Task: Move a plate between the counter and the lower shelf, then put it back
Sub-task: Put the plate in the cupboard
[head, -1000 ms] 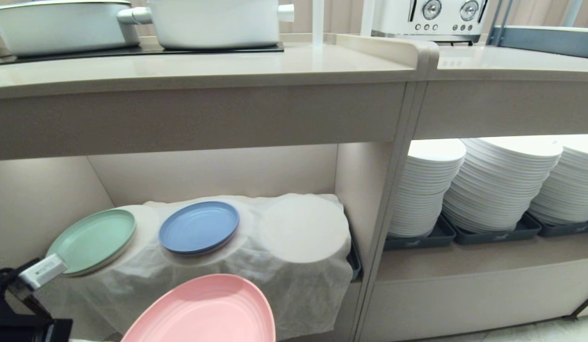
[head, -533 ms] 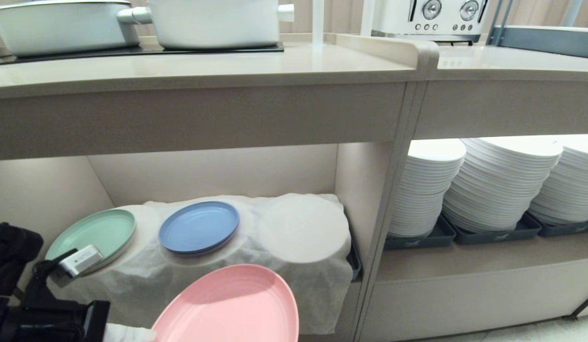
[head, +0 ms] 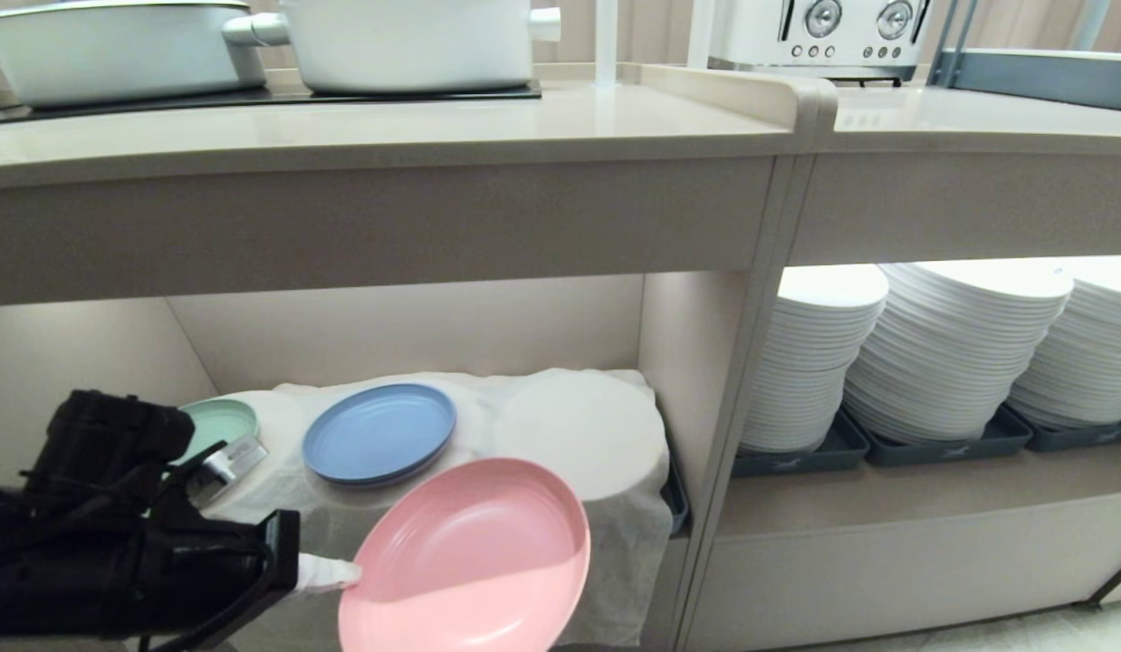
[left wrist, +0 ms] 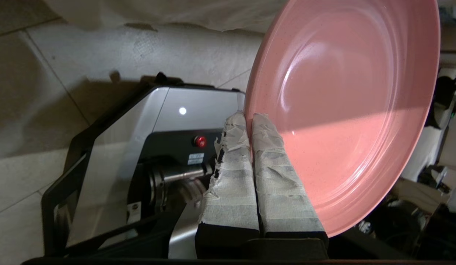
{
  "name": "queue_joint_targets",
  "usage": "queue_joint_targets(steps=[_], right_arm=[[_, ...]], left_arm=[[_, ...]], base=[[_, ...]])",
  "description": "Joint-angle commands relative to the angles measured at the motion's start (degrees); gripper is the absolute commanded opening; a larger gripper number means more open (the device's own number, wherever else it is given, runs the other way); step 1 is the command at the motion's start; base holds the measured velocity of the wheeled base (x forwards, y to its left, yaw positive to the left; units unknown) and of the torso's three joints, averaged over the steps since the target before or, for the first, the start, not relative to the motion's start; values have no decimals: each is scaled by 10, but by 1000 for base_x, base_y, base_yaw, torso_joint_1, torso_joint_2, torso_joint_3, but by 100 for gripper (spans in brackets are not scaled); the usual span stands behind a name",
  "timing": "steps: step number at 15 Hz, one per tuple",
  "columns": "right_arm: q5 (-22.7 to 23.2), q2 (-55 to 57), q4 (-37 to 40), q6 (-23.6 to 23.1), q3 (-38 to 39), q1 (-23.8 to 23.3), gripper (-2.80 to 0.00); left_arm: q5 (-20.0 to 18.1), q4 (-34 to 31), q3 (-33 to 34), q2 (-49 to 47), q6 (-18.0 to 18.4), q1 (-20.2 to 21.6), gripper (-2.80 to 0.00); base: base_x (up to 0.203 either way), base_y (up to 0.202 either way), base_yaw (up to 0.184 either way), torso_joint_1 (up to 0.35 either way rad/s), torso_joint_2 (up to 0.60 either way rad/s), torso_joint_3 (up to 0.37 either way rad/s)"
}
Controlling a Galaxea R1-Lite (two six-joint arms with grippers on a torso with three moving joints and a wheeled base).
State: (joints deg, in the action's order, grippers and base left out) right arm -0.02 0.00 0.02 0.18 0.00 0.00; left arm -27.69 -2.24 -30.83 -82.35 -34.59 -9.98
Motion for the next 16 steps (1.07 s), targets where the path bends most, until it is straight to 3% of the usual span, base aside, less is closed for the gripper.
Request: queue_joint_targets(steps=[1,6,11,16], right_arm=[[0,0,0,0,0,0,-280],[0,0,1,0,0,0,-280],[0,0,1,0,0,0,-280],[0,0,0,0,0,0,-280]], left_arm=[[11,25,-5,-41,-23,-26,-280],[62,92,-36,-112,-112,-97,-280],[96,141,-72,-187,-143,-108,-280],[139,194,-112,-249,-196,-131,-280]], base=[[0,0,0,0,0,0],[0,0,0,0,0,0],[0,0,0,0,0,0],[0,0,0,0,0,0]])
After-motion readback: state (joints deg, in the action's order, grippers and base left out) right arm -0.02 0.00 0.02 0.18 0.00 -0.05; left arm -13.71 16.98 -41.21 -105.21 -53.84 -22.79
